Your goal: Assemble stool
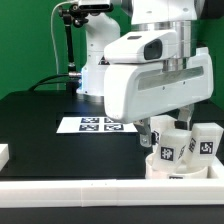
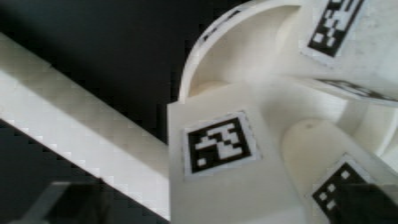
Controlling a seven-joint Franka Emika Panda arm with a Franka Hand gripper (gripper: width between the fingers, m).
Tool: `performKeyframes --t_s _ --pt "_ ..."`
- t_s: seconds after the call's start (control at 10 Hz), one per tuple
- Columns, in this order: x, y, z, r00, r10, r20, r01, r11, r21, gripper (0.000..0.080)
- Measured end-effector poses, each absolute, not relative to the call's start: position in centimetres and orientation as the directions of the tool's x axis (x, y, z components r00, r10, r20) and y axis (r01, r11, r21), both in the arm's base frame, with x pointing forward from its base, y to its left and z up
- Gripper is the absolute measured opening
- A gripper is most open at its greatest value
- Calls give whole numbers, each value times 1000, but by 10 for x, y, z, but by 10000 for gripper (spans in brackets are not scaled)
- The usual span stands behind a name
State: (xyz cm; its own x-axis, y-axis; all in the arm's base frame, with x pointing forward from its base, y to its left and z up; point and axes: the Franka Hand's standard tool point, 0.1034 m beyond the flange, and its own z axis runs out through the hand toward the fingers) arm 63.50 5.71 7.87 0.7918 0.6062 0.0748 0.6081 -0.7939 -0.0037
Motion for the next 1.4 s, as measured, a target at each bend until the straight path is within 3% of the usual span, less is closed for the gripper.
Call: performKeyframes --t_s 0.2,0.4,0.6,1.0,1.4 --pt "635 56 79 793 605 75 607 -795 -4 385" --pt "635 56 79 819 569 75 571 -821 -7 341" --pt "635 54 79 873 481 75 484 -875 -16 341" --pt "641 51 79 990 92 105 98 -994 -48 341" --pt "642 53 79 949 -301 91 -293 -952 -90 341"
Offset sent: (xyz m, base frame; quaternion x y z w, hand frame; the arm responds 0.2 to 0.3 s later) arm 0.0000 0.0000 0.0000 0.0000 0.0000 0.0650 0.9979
